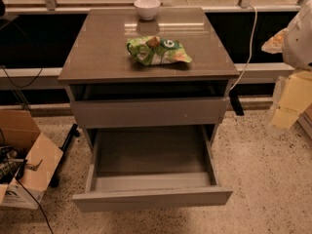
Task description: Close middle drawer
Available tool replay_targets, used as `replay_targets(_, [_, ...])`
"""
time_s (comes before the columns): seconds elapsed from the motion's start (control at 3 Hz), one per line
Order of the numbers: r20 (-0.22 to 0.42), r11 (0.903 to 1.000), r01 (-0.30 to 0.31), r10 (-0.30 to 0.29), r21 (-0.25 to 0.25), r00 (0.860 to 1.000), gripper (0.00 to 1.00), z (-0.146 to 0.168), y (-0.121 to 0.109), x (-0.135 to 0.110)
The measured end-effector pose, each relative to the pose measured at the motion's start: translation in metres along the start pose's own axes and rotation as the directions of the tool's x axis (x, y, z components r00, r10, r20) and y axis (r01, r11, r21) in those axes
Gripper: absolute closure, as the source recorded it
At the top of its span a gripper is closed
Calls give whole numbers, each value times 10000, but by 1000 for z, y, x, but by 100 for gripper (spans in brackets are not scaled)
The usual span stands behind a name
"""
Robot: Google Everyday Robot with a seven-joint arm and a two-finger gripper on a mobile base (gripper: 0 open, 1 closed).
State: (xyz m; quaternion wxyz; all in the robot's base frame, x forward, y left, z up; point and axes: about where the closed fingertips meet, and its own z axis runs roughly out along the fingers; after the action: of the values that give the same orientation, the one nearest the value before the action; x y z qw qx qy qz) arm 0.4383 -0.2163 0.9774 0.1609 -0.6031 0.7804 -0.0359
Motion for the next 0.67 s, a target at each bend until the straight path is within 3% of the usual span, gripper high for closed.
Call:
replay_targets(0.33, [0,10000,0,0,0,10000,0,0,0,0])
replay_targets(0.67, [30,10000,12,-12,95,10000,15,-2,0,-1])
